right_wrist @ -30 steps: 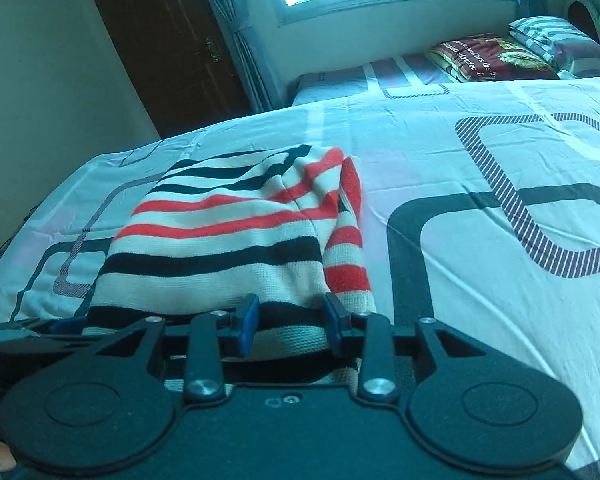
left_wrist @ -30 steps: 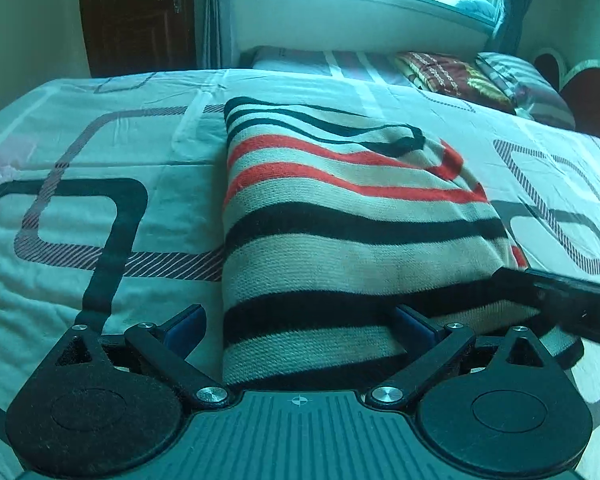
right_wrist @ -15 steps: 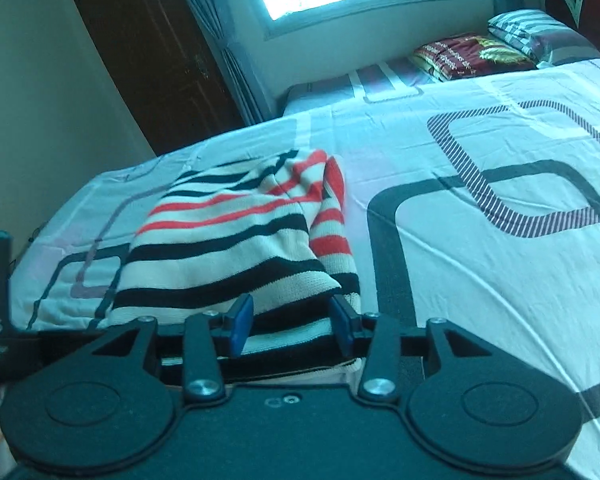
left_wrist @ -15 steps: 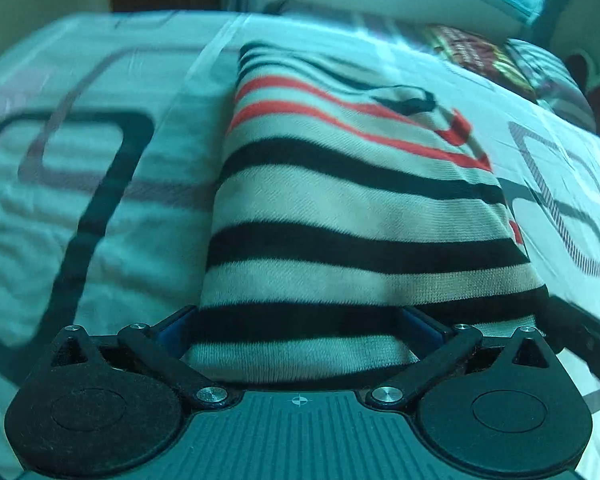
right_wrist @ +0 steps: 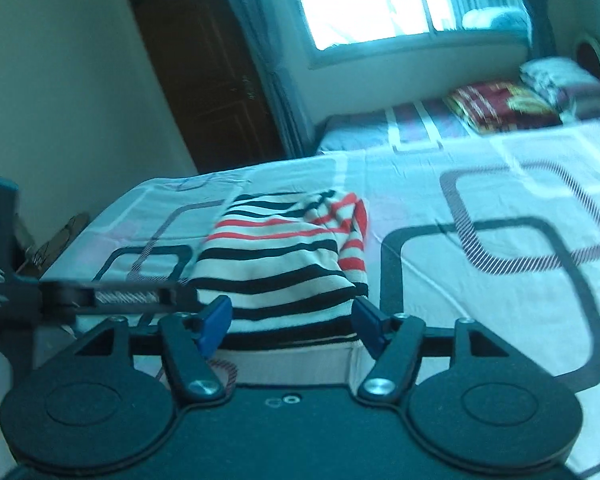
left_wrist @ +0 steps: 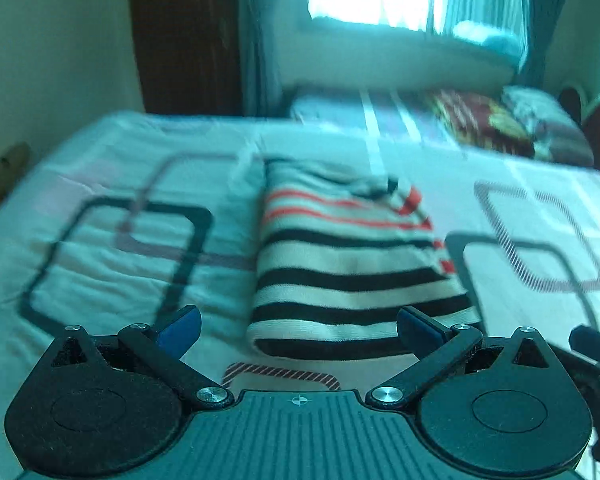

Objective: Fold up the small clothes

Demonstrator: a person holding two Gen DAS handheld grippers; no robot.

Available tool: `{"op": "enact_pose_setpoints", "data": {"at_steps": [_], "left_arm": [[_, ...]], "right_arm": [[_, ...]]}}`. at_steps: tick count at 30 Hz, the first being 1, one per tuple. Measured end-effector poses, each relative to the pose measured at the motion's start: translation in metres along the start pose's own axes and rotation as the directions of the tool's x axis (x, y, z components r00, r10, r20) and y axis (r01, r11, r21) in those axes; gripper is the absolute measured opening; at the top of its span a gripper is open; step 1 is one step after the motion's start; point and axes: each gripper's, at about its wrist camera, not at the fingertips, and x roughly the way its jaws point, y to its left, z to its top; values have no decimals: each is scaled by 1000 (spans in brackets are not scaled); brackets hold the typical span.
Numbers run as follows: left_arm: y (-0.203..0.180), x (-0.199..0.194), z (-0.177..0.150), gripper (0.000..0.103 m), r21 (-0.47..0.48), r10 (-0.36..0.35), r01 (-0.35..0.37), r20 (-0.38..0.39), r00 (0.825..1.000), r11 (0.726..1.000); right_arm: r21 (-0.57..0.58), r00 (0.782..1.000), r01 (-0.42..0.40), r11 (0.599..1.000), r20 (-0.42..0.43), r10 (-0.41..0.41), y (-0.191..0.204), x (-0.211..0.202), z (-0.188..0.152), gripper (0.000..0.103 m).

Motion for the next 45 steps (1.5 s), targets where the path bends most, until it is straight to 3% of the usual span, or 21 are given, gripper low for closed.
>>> {"op": "enact_pose_setpoints", "data": {"at_steps": [2, 4, 10, 24, 45], "left_arm": [[-2, -31, -4, 103, 25, 52, -54, 56, 997, 998], [-4, -59, -12, 103, 54, 76, -80, 77, 994, 995], [2, -122, -33, 103, 13, 12, -13, 65, 998, 1000], [-4, -195, -63, 103, 28, 43, -45, 74, 996, 999], [-3, -219, -65, 103, 10, 33, -34, 91, 995, 999]], "right_arm": [[-13, 1000, 7, 1000, 9, -7, 2, -20, -2, 85], [-22, 1000, 14, 1000, 23, -13, 3, -40, -5, 90], [-43, 996, 76, 996, 45, -74, 11, -89, -14, 102], [-36, 984, 144, 989, 110, -140, 25, -154, -23, 102], [-64, 980, 146, 987, 147, -135, 36, -172, -27, 102]]}}
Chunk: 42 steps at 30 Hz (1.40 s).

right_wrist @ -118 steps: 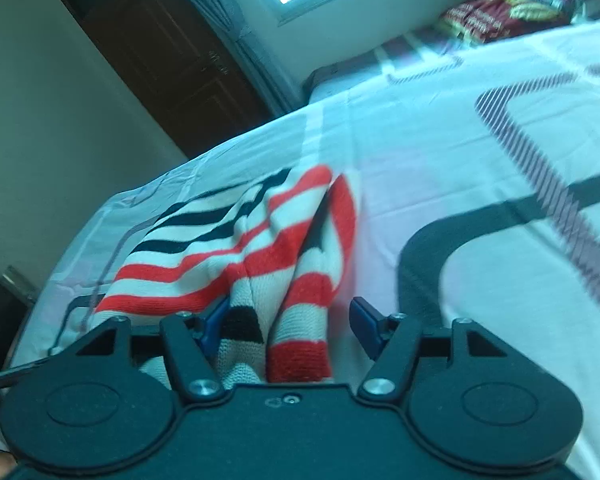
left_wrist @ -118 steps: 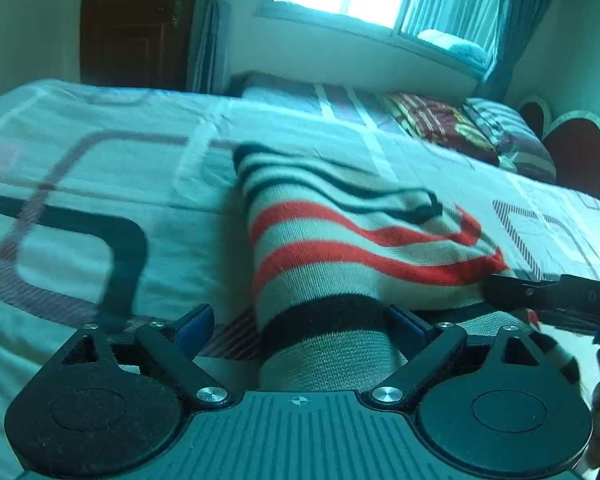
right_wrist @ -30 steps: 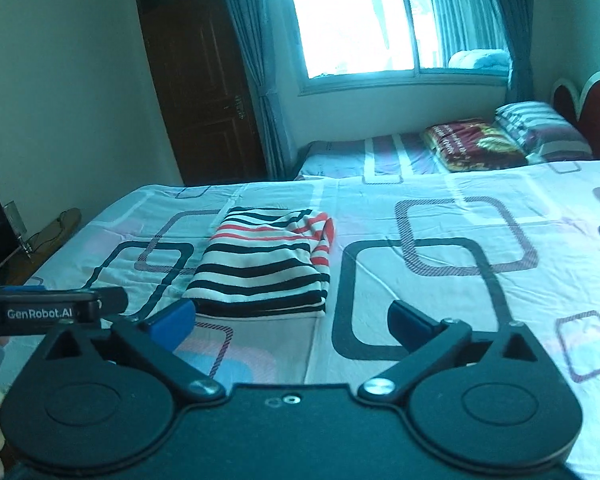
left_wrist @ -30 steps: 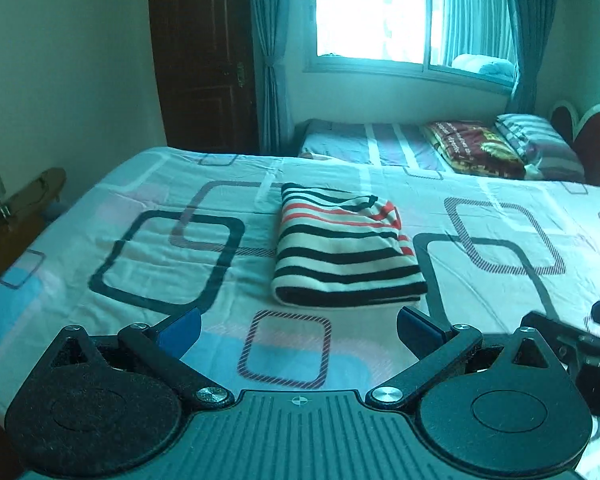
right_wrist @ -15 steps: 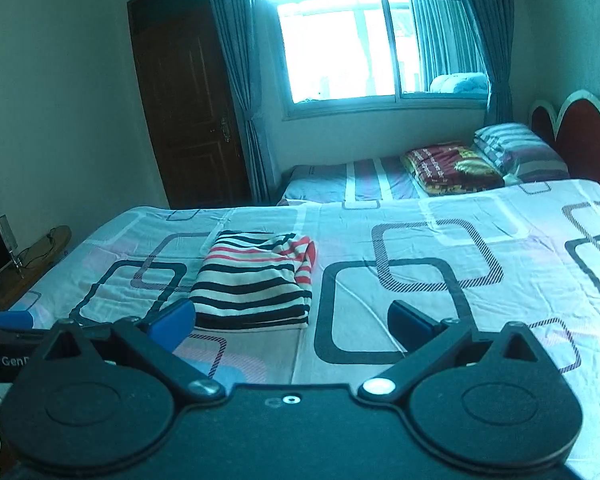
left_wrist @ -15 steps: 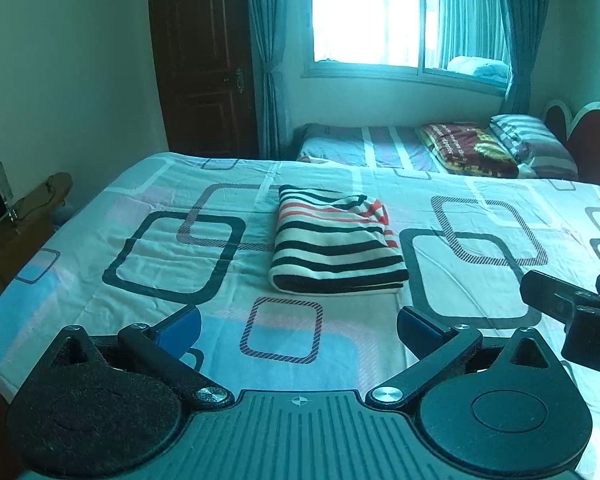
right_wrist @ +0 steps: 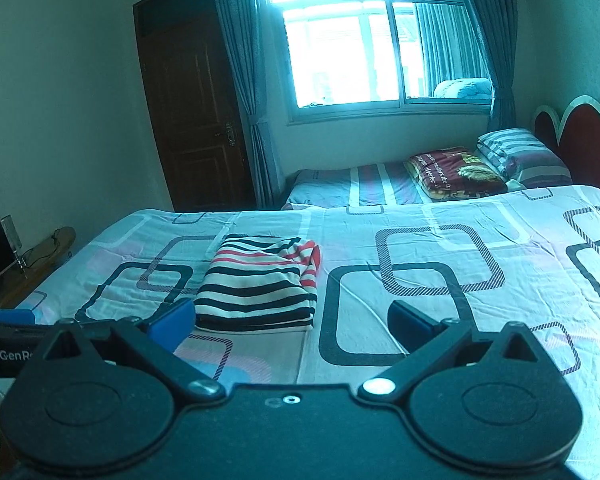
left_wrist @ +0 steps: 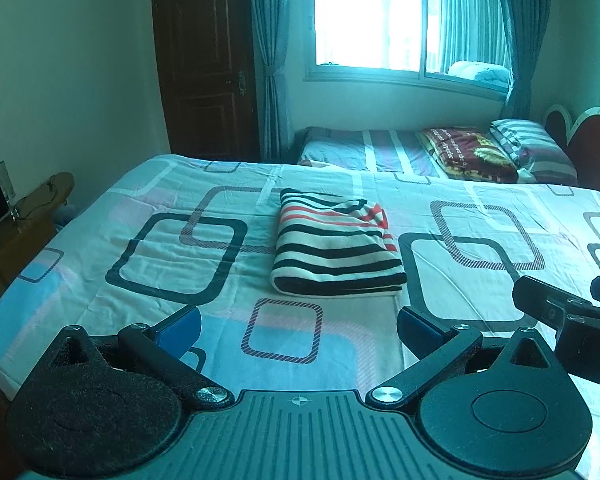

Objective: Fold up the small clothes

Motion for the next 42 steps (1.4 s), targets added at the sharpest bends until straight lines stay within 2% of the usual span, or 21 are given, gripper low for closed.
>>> {"op": "enact_pose_setpoints", "data": {"at_steps": [42], "left_arm": [[-11, 16, 5, 103, 6, -2, 2, -22, 1000, 1000]], "right_arm": [[18, 999, -12, 1000, -31, 13, -7, 19, 0, 102]]}}
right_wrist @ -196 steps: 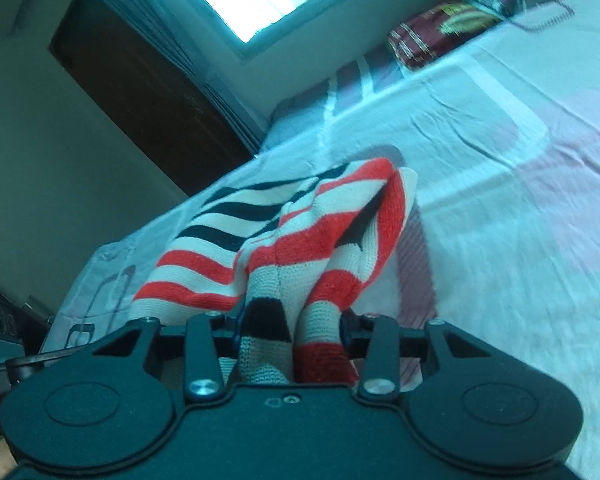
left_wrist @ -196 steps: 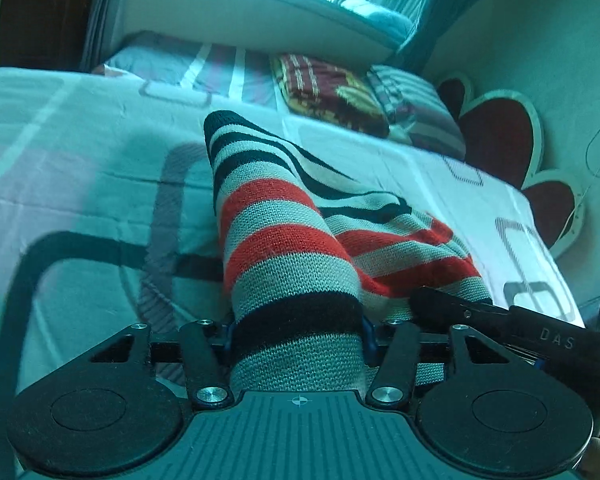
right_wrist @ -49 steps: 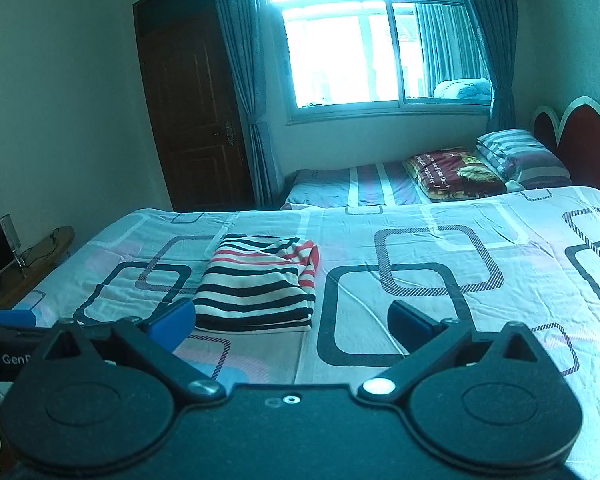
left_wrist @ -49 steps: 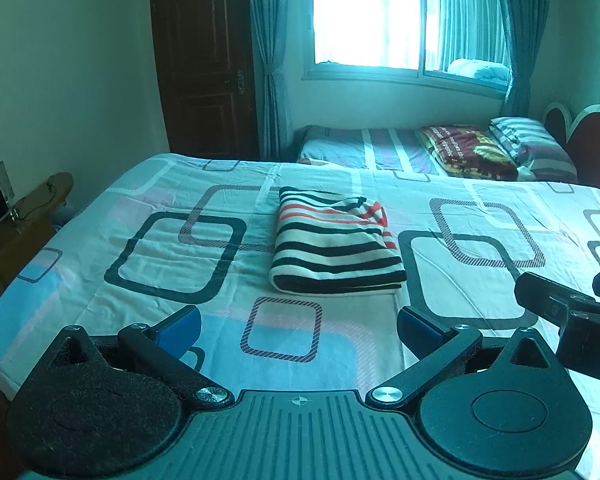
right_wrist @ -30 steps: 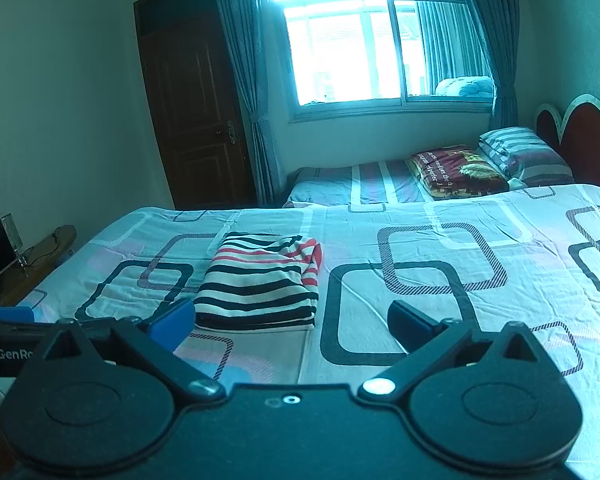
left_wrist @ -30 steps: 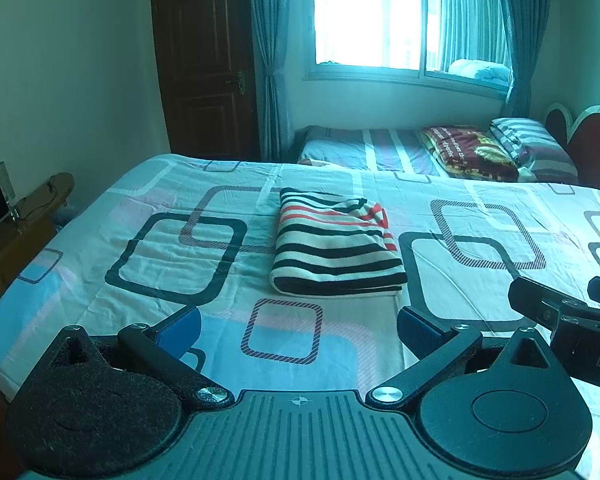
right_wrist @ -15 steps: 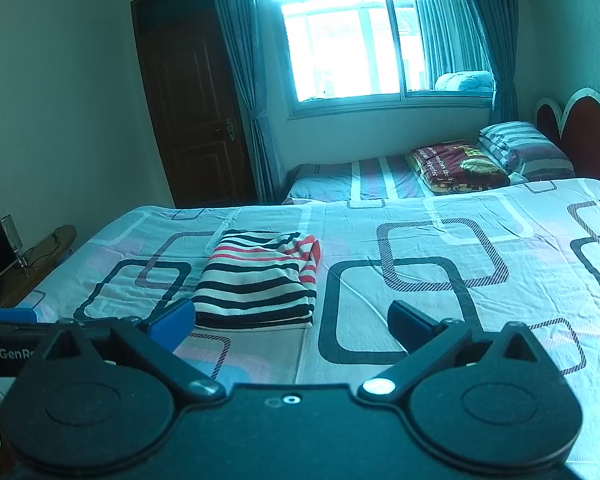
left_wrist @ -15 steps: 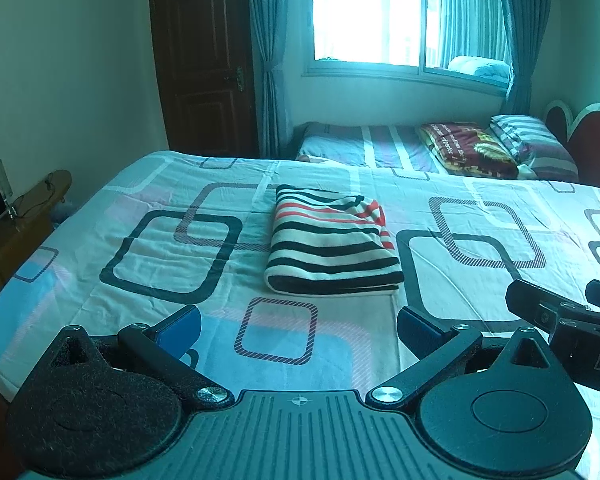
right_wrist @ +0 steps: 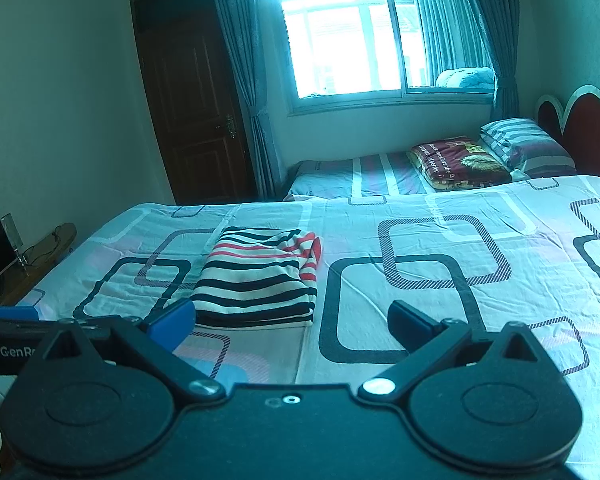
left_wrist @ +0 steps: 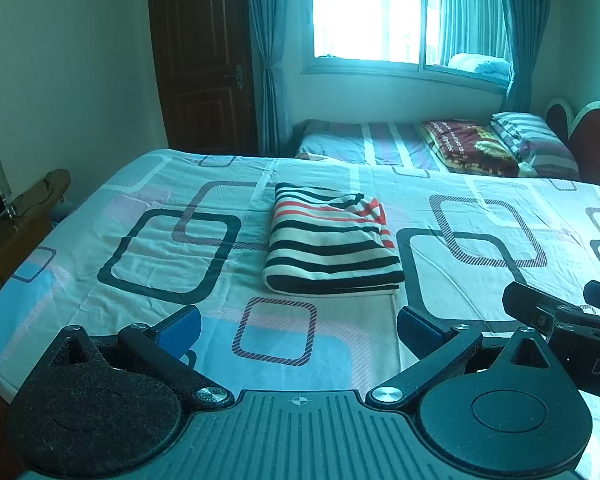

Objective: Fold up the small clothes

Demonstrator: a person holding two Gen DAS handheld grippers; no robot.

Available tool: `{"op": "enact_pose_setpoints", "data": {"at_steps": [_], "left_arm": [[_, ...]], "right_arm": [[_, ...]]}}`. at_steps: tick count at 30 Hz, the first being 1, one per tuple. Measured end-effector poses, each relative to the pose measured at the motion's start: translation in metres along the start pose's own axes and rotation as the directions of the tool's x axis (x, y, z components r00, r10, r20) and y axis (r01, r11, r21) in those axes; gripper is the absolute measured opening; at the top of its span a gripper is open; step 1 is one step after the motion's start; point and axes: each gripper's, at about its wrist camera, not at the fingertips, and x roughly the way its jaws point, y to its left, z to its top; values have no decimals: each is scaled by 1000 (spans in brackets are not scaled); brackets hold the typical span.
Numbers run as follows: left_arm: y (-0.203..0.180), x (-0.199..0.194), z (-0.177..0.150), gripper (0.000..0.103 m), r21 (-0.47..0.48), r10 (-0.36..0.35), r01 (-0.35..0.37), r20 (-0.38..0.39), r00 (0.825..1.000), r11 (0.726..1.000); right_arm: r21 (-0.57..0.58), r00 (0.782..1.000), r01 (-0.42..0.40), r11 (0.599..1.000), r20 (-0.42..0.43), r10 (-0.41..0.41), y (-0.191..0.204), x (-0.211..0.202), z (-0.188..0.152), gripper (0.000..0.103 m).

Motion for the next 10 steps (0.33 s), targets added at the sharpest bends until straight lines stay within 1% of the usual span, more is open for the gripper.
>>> {"op": "enact_pose_setpoints", "data": {"at_steps": [3, 7, 10], "left_arm": [[-1, 2, -1, 103, 11, -7, 7, 7, 1000, 1000], [0, 2, -3, 103, 19, -10, 9, 45, 999, 1000], [2, 9, 0, 103, 4, -31, 31, 24, 999, 1000]], "right_arm": [[1, 1000, -1, 1000, -2, 1, 0, 1, 0, 102], [1, 1000, 1, 1000, -5, -1, -1, 4, -1, 102], [7, 1000, 8, 1000, -8, -8, -3, 7, -2, 102]]}}
